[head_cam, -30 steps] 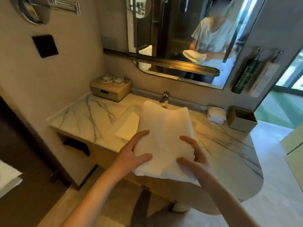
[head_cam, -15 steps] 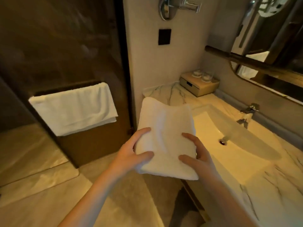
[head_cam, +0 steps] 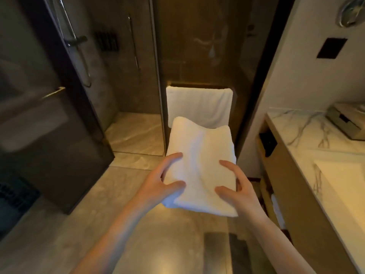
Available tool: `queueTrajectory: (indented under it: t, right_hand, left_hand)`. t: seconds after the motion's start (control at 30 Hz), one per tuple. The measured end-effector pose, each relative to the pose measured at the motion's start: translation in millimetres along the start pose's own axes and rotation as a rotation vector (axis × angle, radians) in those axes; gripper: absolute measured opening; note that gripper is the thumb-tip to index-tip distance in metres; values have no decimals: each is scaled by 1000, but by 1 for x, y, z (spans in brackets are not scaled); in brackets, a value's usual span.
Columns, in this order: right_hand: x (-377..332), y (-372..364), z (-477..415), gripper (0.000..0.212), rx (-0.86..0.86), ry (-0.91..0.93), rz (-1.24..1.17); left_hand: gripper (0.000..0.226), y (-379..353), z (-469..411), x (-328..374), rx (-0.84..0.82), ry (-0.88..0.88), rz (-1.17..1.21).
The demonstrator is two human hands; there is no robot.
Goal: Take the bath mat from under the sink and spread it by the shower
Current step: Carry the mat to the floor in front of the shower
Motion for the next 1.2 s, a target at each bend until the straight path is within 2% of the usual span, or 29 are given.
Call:
queueTrajectory:
  t: [0.2, 0.4, 0.77, 1.0, 1.2]
  right_hand:
    - [7, -104, 84, 64, 2, -43, 44]
    - [-4, -169, 177, 63, 27, -43, 11]
    - [-25, -228, 295, 60, -8, 20, 37]
    - [-22, -246, 405, 60, -41, 25, 35]
    - [-5, -272, 499, 60, -104, -13, 14]
  left_hand:
    - [67, 7, 143, -23, 45, 30, 41]
    - [72, -8, 254, -21, 35, 60, -1]
    - [73, -45, 388, 1, 94, 46, -72]
    - [77, -117, 475, -9, 130, 80, -19]
    - [67, -179, 575, -11, 181, 50, 98]
Point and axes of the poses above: each hand's wrist, its own z-axis away from the middle knuckle, its own y-axis out of the back of the hand, x = y × z, the point moved 9 cm from there along -z, towards the middle knuckle, and after that the axes turned 15 degrees about -x, right-handed, at the moved point
